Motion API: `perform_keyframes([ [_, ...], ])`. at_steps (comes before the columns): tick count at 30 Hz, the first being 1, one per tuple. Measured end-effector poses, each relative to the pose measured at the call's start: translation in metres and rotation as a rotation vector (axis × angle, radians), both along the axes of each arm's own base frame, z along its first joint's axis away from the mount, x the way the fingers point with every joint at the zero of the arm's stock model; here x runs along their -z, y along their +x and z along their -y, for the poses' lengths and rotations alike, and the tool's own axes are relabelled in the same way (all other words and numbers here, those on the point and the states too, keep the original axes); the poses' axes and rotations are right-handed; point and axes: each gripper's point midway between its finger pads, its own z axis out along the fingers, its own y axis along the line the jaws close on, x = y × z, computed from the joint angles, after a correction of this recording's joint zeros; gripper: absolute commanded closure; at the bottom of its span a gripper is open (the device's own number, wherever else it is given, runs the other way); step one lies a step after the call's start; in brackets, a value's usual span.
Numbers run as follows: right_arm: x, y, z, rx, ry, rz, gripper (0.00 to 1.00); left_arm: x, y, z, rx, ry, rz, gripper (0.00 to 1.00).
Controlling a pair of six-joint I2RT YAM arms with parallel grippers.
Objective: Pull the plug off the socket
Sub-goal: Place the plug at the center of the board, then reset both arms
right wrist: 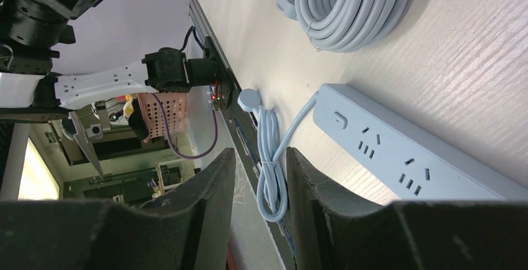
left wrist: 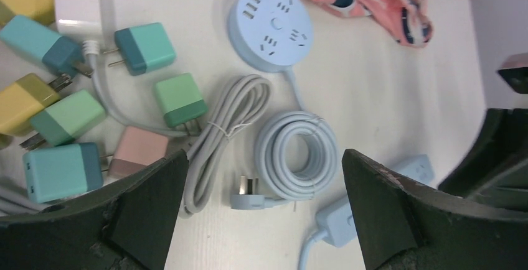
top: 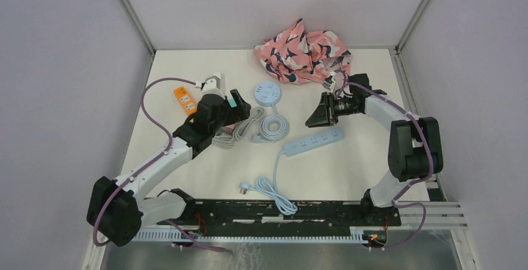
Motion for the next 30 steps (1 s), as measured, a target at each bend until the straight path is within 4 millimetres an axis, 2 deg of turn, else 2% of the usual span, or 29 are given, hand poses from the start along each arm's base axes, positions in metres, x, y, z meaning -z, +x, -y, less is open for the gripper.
perform_keyframes([
  [7,-0.005,-0.001,0.002,-0.006,-0.004,0.024,0.59,-0.039,-0.011,0.012,0.090,-0.087,0.099,0.01],
  [12,-0.024,0.000,0.011,-0.016,-0.031,0.130,0.58,-0.060,-0.022,0.017,0.165,-0.107,0.154,0.01],
  [14,-0.033,0.001,0.017,-0.016,-0.064,0.191,0.54,-0.071,-0.028,0.017,0.191,-0.106,0.188,0.01],
  [16,-0.045,0.003,0.024,-0.025,-0.116,0.280,0.46,-0.083,-0.033,0.016,0.214,-0.103,0.223,0.01],
  [20,-0.088,0.015,0.040,-0.060,-0.221,0.512,0.30,-0.123,-0.044,0.013,0.257,-0.101,0.329,0.01],
  [22,-0.120,0.024,0.049,-0.061,-0.258,0.635,0.22,-0.147,-0.052,0.011,0.282,-0.101,0.395,0.01],
  [23,-0.138,0.029,0.055,-0.053,-0.272,0.695,0.16,-0.159,-0.056,0.009,0.290,-0.100,0.429,0.01],
  [24,-0.150,0.032,0.059,-0.044,-0.280,0.735,0.05,-0.169,-0.058,0.007,0.296,-0.099,0.456,0.01],
  [25,-0.166,0.034,0.064,-0.033,-0.280,0.777,0.01,-0.179,-0.061,0.006,0.302,-0.096,0.482,0.01],
  [27,-0.194,0.036,0.071,-0.006,-0.269,0.851,0.01,-0.198,-0.066,0.003,0.311,-0.088,0.531,0.01],
  [30,-0.221,0.038,0.077,0.067,-0.267,0.915,0.01,-0.223,-0.070,0.000,0.316,-0.074,0.583,0.01],
])
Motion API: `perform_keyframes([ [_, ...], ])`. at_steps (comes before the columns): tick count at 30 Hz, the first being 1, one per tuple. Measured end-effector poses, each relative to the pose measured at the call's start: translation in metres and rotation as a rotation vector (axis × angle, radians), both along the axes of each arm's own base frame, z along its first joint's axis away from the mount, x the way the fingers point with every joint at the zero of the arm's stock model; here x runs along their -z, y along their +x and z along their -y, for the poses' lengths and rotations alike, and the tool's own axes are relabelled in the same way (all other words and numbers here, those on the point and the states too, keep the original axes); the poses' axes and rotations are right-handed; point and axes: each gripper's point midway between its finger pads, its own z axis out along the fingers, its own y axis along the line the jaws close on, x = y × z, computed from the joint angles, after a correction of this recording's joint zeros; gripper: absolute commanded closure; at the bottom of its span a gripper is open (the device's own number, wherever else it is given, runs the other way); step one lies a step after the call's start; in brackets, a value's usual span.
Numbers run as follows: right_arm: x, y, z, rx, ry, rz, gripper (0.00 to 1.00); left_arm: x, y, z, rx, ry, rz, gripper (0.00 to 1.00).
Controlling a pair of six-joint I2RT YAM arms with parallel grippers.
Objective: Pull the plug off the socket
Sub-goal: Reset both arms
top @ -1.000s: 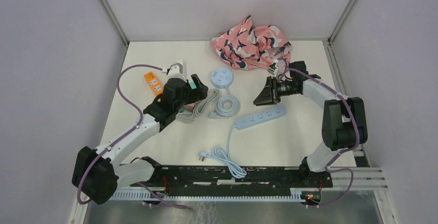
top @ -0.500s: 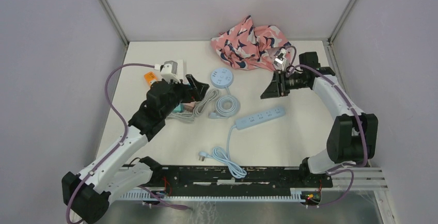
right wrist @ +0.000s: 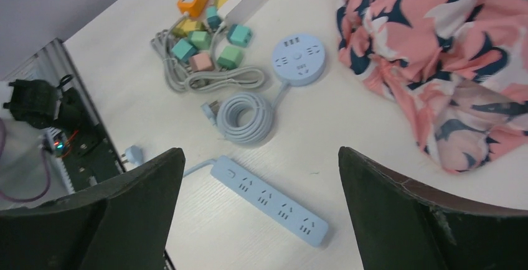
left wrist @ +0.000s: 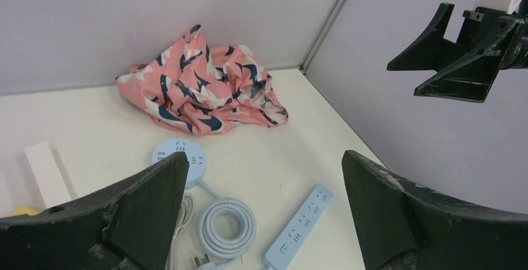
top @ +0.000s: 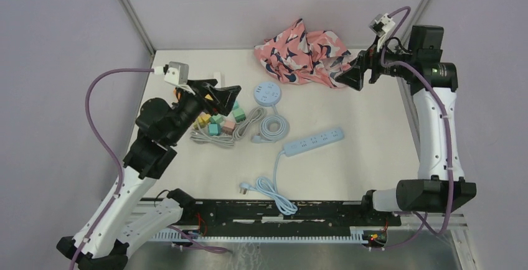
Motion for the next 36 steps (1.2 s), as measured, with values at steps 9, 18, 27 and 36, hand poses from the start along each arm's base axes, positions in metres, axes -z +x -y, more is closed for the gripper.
perform_keyframes([
  [9,-0.085,0.014,0.044,0.429,-0.029,0.219,0.01,-0.053,-0.005,-0.005,-0.004,0.034,0.088,0.01],
  [18,-0.148,-0.028,0.047,0.502,0.027,0.320,0.00,-0.090,-0.012,-0.005,0.014,0.021,0.149,0.01],
  [27,-0.153,-0.044,0.040,0.502,0.093,0.244,0.00,-0.077,-0.014,-0.006,0.020,0.048,0.104,0.01],
  [36,-0.143,-0.039,0.037,0.494,0.104,0.194,0.00,-0.071,-0.019,-0.009,0.020,0.053,0.097,0.01],
])
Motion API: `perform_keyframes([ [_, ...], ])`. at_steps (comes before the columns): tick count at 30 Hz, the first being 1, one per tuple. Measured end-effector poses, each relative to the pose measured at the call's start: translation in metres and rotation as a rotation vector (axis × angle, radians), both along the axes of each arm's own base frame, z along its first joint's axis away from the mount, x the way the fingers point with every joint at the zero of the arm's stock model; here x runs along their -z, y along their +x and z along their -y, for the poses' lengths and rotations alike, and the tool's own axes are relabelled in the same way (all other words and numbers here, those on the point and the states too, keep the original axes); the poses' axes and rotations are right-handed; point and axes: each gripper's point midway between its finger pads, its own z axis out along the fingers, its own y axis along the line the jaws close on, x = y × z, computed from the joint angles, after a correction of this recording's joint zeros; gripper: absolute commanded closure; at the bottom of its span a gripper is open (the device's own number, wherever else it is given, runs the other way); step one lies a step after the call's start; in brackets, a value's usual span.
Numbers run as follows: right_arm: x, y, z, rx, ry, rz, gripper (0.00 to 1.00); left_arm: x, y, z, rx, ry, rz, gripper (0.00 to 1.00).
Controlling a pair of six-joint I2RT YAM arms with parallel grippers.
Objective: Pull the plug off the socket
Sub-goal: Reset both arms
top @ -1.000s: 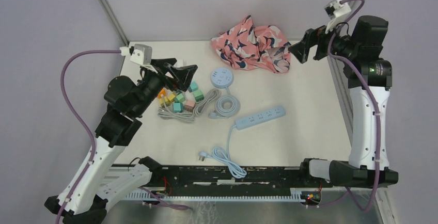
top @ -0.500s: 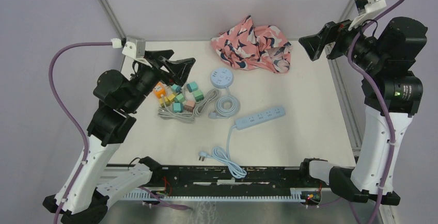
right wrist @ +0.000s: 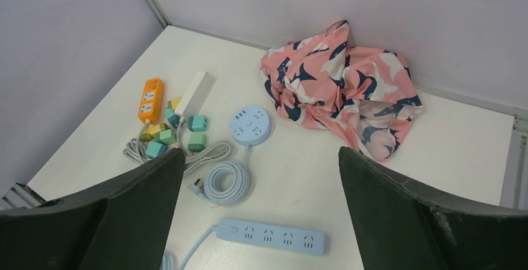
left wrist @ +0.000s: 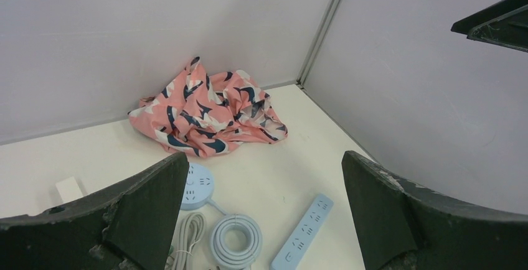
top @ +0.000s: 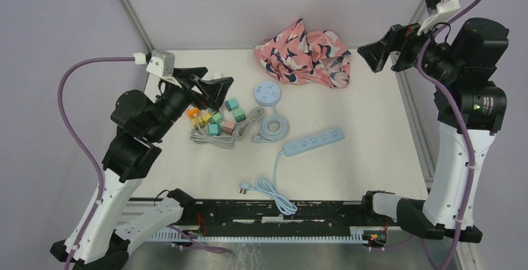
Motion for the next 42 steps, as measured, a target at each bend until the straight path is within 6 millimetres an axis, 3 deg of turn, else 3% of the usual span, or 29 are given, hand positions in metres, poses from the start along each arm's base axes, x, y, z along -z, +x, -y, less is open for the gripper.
perform_keyframes([
  [21,0.030,0.022,0.002,0.001,0.004,-0.069,0.01,0.030,0.009,0.005,-0.002,0.052,-0.047,0.01],
  [42,0.035,0.017,0.007,0.026,-0.018,-0.058,0.01,0.029,0.006,0.003,-0.003,0.048,-0.039,0.01],
])
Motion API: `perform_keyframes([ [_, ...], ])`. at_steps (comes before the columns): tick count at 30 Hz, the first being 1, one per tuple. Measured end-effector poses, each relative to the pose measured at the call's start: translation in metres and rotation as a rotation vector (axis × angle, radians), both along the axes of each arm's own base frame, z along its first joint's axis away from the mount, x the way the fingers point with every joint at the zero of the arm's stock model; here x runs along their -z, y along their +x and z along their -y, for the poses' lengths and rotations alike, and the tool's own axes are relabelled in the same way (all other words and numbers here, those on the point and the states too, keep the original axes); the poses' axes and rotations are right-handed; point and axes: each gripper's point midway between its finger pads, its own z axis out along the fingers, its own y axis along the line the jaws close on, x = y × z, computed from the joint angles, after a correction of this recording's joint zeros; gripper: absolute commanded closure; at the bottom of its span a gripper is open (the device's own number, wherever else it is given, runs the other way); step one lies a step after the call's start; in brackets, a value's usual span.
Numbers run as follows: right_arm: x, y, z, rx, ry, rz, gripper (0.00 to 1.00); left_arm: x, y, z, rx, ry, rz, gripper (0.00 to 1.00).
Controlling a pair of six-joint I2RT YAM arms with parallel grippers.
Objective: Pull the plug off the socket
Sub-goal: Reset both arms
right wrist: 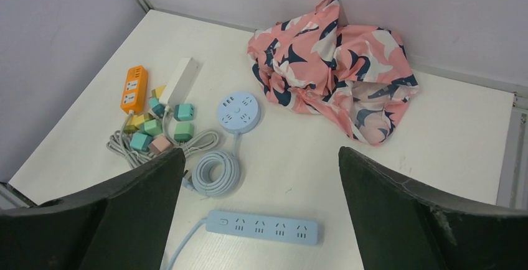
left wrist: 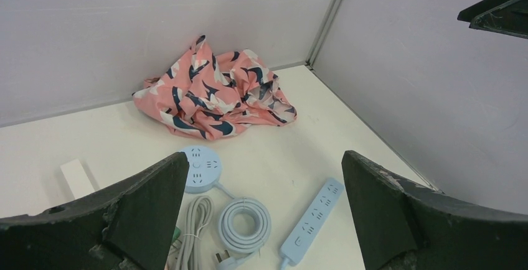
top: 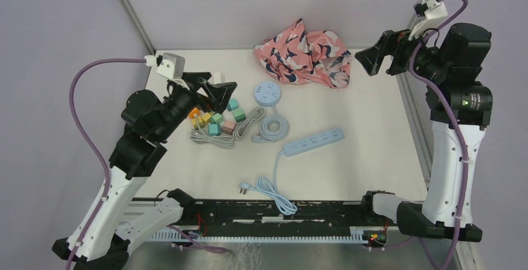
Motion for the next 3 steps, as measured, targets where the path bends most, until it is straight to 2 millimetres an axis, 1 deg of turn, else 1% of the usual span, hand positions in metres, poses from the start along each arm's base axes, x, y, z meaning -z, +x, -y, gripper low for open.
perform_keyframes([
  [3,0.0004,-0.0005,0.0011,0.005,-0.007,0.003,0.01,0.0006,0.0004,0.0000,0.000,0.001,-0.001,0.01],
])
